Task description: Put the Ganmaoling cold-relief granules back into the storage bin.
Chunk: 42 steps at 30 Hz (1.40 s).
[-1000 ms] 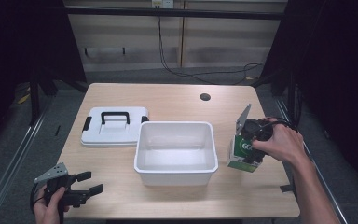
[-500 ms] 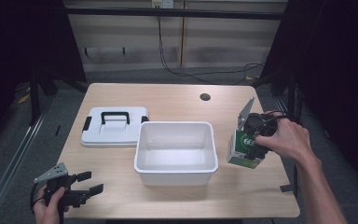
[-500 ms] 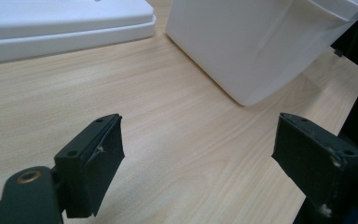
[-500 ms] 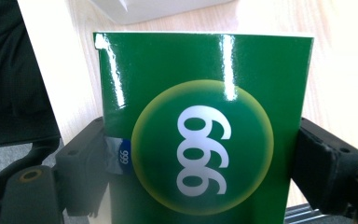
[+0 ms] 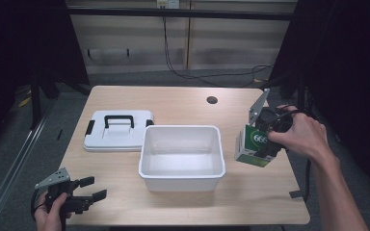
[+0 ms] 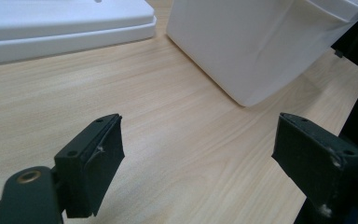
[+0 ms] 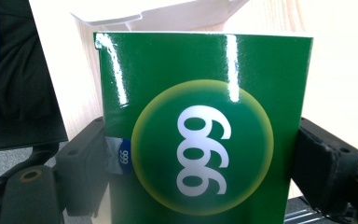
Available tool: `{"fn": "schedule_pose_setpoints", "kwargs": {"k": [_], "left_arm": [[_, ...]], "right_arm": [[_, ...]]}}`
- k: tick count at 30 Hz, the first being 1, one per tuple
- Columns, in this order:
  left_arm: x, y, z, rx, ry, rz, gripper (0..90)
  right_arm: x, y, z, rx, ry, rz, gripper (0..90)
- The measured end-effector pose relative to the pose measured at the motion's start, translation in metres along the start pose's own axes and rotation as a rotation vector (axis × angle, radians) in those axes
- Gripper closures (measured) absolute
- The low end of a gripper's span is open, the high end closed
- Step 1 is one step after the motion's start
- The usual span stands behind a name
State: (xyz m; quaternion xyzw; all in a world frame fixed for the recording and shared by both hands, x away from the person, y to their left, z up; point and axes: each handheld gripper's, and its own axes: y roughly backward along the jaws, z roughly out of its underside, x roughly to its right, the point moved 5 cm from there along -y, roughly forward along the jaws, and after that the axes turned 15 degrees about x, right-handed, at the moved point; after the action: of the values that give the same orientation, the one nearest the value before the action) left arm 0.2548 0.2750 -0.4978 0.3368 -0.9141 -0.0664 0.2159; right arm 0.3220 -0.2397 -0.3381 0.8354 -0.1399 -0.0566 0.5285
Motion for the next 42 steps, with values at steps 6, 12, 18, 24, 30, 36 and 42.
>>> {"fn": "schedule_pose_setpoints", "kwargs": {"k": [6,12,18,24,30,36,42], "left_arm": [[0.0,0.001,-0.001,0.003,-0.003,-0.002,15.8],[0.0,0.001,0.0,0.004,-0.001,0.0,15.8],[0.0,0.001,-0.001,0.009,-0.001,-0.004,15.8],[0.0,0.001,0.0,0.004,0.0,-0.001,15.8],[0.0,0.001,0.0,0.003,0.001,-0.003,15.8],[0.0,0.0,0.0,0.0,-0.001,-0.002,15.8],[0.0,0.0,0.0,-0.001,-0.004,-0.002,15.8]], "right_arm": [[0.002,0.007,-0.012,0.013,-0.003,0.009,15.9],[0.003,0.014,-0.024,0.022,0.013,0.011,15.9],[0.005,0.015,-0.035,0.035,0.024,0.004,16.0],[0.004,0.013,-0.046,0.022,0.026,-0.017,15.9],[0.001,0.008,-0.058,0.026,0.076,-0.022,15.9],[-0.002,-0.001,-0.067,0.014,0.101,-0.043,15.9],[-0.001,-0.009,-0.079,0.011,0.099,-0.064,15.9]]}}
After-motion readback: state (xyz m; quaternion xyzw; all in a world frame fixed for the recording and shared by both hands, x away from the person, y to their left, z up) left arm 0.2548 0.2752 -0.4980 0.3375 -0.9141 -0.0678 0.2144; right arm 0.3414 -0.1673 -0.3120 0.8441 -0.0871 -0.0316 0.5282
